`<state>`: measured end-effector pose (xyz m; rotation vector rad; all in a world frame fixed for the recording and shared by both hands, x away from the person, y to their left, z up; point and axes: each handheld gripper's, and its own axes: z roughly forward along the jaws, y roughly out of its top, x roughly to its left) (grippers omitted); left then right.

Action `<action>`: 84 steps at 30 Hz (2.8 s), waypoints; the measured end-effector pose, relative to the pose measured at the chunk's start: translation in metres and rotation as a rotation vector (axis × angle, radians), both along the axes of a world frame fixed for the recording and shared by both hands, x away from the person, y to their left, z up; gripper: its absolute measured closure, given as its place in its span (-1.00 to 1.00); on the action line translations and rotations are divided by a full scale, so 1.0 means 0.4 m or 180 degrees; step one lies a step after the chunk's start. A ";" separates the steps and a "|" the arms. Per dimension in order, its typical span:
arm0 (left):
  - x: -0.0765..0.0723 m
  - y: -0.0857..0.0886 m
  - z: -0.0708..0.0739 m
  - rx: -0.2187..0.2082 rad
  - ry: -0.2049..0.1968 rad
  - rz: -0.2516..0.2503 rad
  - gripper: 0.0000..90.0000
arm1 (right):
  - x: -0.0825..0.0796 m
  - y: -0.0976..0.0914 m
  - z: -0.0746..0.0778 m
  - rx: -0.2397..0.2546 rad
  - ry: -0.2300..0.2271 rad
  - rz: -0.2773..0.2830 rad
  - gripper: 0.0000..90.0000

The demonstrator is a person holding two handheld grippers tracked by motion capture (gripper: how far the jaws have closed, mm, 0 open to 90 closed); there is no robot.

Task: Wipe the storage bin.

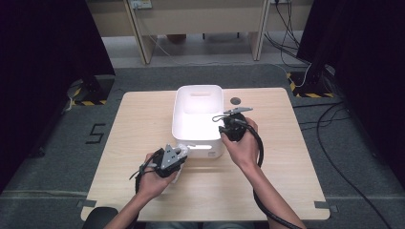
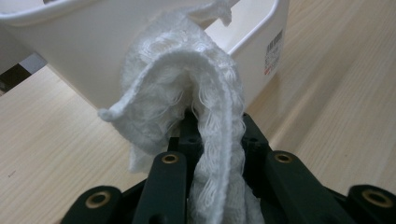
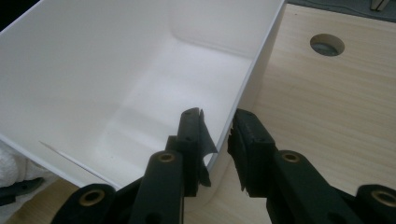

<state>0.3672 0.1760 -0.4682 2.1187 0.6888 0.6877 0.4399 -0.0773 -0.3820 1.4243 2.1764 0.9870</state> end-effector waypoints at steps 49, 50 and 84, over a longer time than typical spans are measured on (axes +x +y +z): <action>0.018 -0.031 -0.060 0.0139 0.0250 -0.0050 0.69 | -0.001 0.001 0.000 -0.0009 -0.0015 0.0000 0.64; 0.018 -0.031 -0.060 0.0136 0.0249 -0.0050 0.69 | -0.001 0.001 -0.001 -0.0012 -0.0017 0.0003 0.64; -0.004 -0.042 0.048 -0.0299 0.0026 0.0102 0.69 | -0.001 0.006 -0.003 0.0004 -0.0052 -0.0009 0.62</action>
